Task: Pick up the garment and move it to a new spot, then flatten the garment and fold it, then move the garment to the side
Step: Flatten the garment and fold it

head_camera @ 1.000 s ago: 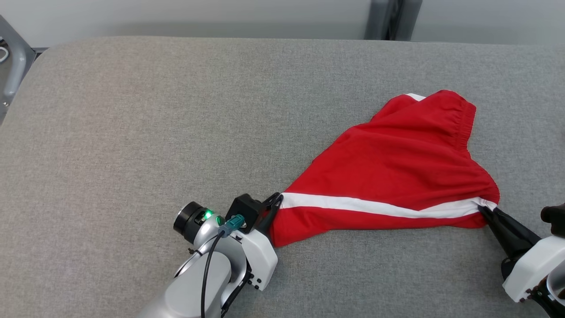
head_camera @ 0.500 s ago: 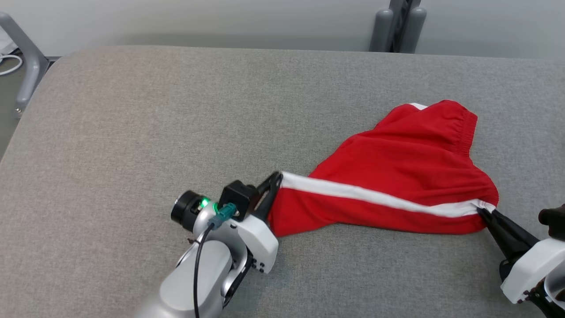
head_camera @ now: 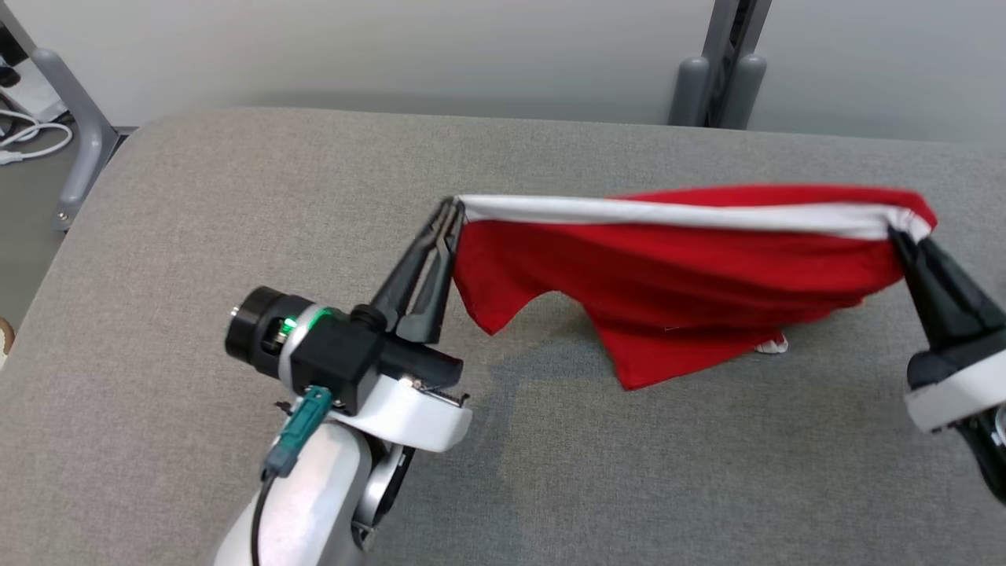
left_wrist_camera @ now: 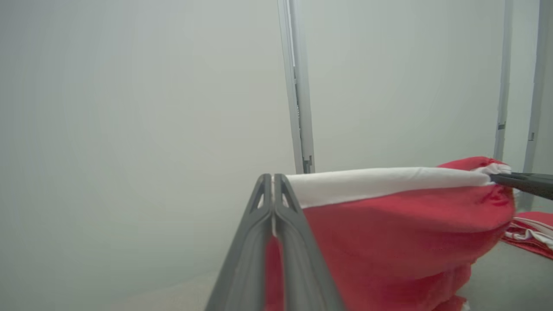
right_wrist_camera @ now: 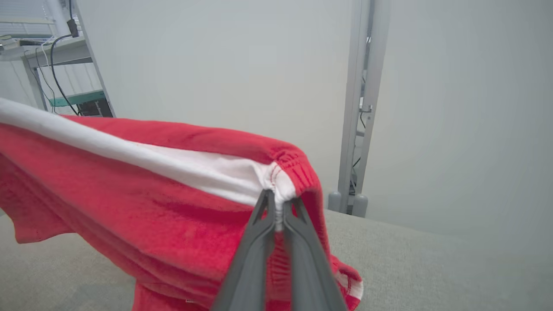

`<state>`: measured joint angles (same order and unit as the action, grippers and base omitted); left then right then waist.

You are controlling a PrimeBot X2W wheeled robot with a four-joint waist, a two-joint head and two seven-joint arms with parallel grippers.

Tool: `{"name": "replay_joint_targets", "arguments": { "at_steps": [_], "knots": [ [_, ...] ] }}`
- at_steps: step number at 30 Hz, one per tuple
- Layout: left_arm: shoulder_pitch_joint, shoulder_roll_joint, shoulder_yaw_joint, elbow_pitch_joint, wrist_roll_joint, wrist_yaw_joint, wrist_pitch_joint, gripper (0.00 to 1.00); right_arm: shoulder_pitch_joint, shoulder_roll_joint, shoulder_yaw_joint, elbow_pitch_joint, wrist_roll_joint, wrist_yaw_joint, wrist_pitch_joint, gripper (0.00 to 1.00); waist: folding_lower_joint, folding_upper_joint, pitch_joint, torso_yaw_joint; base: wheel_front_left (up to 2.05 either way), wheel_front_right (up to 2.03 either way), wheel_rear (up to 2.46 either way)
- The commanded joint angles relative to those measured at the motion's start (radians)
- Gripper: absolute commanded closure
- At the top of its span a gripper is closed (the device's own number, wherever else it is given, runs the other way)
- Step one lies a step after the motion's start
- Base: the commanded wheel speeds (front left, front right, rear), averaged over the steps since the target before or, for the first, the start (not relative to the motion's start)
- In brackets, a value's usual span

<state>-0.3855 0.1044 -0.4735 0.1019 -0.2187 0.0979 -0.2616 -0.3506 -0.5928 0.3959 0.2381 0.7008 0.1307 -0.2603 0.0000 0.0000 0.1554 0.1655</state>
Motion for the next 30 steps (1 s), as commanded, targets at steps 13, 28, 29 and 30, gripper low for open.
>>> {"name": "replay_joint_targets", "arguments": {
  "at_steps": [13, 28, 29, 30],
  "knots": [
    [-0.072, -0.024, 0.18, -0.152, 0.066, -0.03, -0.003, 1.0, -0.264, 0.026, 0.012, -0.128, 0.097, 0.0, 0.105, 1.0, 0.0, 0.0, -0.069, -0.039, 0.0, 0.0, 0.0],
    [-0.231, 0.011, 0.248, -0.059, 0.053, -0.083, -0.001, 1.0, -0.412, 0.162, -0.052, -0.053, 0.295, 0.0, 0.302, 1.0, 0.0, 0.0, -0.103, -0.068, 0.0, 0.0, 0.0],
    [-0.231, 0.015, 0.249, -0.053, 0.053, -0.085, -0.001, 1.0, -0.41, 0.164, -0.055, -0.051, 0.291, 0.0, 0.307, 1.0, 0.0, 0.0, -0.097, -0.069, 0.0, 0.0, 0.0],
    [-0.233, 0.017, 0.246, -0.047, 0.053, -0.086, 0.0, 1.0, -0.409, 0.164, -0.061, -0.051, 0.285, 0.0, 0.314, 1.0, 0.0, 0.0, -0.09, -0.07, 0.0, 0.0, 0.0]
  ]
}}
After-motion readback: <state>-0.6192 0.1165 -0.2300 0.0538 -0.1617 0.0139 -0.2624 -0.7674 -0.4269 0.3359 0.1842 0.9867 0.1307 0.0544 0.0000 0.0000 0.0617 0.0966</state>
